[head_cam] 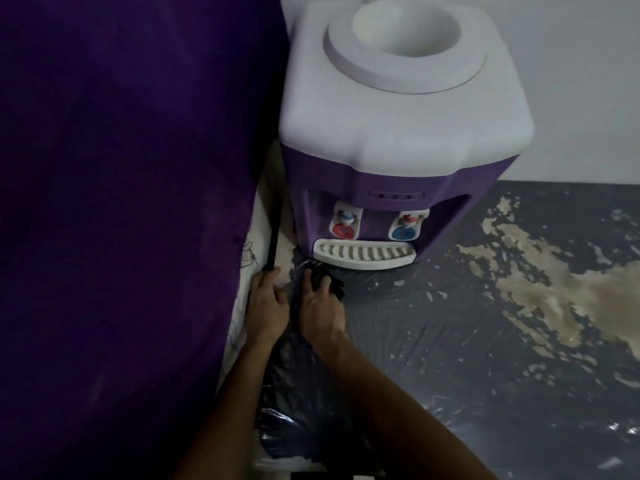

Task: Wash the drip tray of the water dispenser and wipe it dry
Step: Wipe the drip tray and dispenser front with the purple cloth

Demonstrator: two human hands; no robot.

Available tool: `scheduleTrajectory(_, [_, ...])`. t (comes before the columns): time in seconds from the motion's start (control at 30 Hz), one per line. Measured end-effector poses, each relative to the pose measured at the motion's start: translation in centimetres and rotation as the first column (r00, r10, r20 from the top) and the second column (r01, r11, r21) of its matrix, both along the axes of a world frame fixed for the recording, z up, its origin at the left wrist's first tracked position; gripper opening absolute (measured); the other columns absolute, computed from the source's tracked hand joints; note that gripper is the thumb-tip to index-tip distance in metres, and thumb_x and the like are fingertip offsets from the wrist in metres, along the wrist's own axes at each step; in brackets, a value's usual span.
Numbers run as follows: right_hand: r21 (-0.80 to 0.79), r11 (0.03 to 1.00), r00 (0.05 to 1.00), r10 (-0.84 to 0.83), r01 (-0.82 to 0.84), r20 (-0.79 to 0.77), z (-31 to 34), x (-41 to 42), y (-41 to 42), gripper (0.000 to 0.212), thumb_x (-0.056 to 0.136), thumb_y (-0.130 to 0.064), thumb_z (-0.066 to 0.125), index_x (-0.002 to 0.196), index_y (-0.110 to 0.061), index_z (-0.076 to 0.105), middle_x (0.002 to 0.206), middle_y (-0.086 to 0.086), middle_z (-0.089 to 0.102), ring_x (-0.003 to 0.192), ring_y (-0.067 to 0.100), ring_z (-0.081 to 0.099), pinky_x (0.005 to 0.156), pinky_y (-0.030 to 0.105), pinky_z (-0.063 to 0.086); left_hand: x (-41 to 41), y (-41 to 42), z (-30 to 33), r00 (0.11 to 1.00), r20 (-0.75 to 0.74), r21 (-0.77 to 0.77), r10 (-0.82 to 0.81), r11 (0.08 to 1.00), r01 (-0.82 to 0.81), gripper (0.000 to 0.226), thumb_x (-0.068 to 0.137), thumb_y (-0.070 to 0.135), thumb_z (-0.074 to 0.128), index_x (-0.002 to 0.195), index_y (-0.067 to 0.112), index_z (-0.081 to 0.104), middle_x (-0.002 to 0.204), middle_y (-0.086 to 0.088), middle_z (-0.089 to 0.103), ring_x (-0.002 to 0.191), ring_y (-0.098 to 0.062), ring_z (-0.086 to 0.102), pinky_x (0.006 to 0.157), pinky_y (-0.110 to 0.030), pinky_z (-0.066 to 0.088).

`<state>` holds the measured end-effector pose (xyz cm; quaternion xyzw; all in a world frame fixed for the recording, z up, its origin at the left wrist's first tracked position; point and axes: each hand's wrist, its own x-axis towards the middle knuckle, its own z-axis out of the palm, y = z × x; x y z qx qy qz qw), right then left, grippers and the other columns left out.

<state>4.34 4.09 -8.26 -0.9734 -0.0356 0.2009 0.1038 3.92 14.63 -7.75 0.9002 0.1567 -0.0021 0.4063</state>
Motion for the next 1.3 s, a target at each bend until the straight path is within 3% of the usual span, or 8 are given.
scheduleTrajectory(0.27, [0.223,0.963,0.988,0.149,-0.153,0.035,1.3,0.5,-2.4,0.062,0.102,-0.032,0.039,0.157,-0.036,0.011,0.149,0.018,0.029,0.105,0.043,0.062,0.086,0.047,0.051,0.0,0.2,0.6,0.998,0.053,-0.064,0.044,0.997,-0.04,0.047,0.096,-0.002,0.035,0.139,0.01,0.05,0.145,-0.005,0.048,0.133,-0.018,0.045,0.111,-0.029,0.037])
scheduleTrajectory(0.4, [0.404,0.912,0.989,0.012,-0.072,0.15,2.6,-0.3,-5.3,0.061,0.103,-0.034,0.039,0.157,-0.039,0.012,0.143,0.014,0.037,0.099,0.041,0.064,0.083,0.048,0.054,-0.5,-0.7,0.9,0.984,0.156,-0.05,0.088,0.995,-0.081,0.036,0.093,-0.001,0.042,0.12,0.014,0.062,0.117,-0.003,0.066,0.106,-0.015,0.061,0.094,-0.029,0.05])
scheduleTrajectory(0.5, [0.544,0.838,0.984,-0.061,-0.041,0.167,3.4,-0.8,-7.8,0.064,0.101,-0.033,0.044,0.157,-0.037,0.013,0.145,0.009,0.038,0.113,0.037,0.059,0.09,0.048,0.052,-0.6,-2.7,1.3,0.997,0.002,-0.156,0.079,0.985,-0.077,0.02,0.096,0.016,0.049,0.105,0.019,0.066,0.097,-0.001,0.072,0.091,-0.017,0.068,0.086,-0.04,0.056])
scheduleTrajectory(0.63, [0.619,0.783,0.977,-0.08,-0.06,0.196,4.3,-1.5,-11.2,0.066,0.1,-0.033,0.048,0.157,-0.036,0.015,0.151,0.005,0.037,0.128,0.031,0.052,0.099,0.048,0.048,-0.4,-7.6,3.2,0.939,-0.317,-0.553,-0.136,0.831,-0.067,0.038,0.095,0.056,0.045,0.105,0.026,0.067,0.092,0.003,0.074,0.086,-0.014,0.072,0.071,-0.03,0.06])
scheduleTrajectory(0.8, [0.723,0.691,0.964,-0.2,0.01,0.177,5.2,-2.0,-16.6,0.067,0.097,-0.04,0.056,0.155,-0.031,0.024,0.154,-0.001,0.039,0.137,0.014,0.043,0.109,0.028,0.039,-0.9,-12.9,5.3,0.941,-0.28,-0.762,-0.19,0.64,-0.097,0.022,0.092,0.048,0.057,0.109,0.038,0.064,0.094,0.012,0.076,0.086,-0.009,0.074,0.062,-0.02,0.056])
scheduleTrajectory(0.93, [0.839,0.497,0.929,-0.368,0.221,-0.027,6.4,-1.9,-21.5,0.071,0.09,-0.042,0.067,0.15,-0.027,0.033,0.139,0.002,0.054,0.124,0.013,0.055,0.102,0.03,0.048,-0.6,-16.9,6.6,0.94,-0.259,-0.805,-0.223,0.588,-0.082,0.025,0.094,0.041,0.057,0.115,0.029,0.064,0.098,0.004,0.077,0.087,-0.014,0.074,0.064,-0.025,0.057])
scheduleTrajectory(1.1, [0.787,0.272,0.826,-0.305,0.553,-0.475,8.4,-0.6,-27.3,0.058,0.087,-0.049,0.069,0.131,-0.016,0.053,0.129,0.007,0.065,0.109,0.017,0.067,0.096,0.031,0.055,0.0,-21.9,7.5,0.945,-0.211,-0.827,-0.251,0.561,-0.035,0.028,0.098,0.037,0.053,0.123,0.027,0.061,0.113,0.0,0.073,0.1,-0.018,0.07,0.069,-0.027,0.057])
scheduleTrajectory(1.3, [0.783,-0.018,0.769,-0.173,0.622,-0.615,9.9,0.1,-33.1,0.04,0.095,-0.033,0.063,0.118,-0.001,0.069,0.112,0.015,0.074,0.101,0.024,0.07,0.087,0.033,0.058,1.4,-26.3,7.6,0.946,-0.245,-0.836,-0.211,0.54,-0.096,0.025,0.1,0.03,0.051,0.119,0.022,0.064,0.109,-0.006,0.072,0.095,-0.021,0.066,0.082,-0.038,0.057])
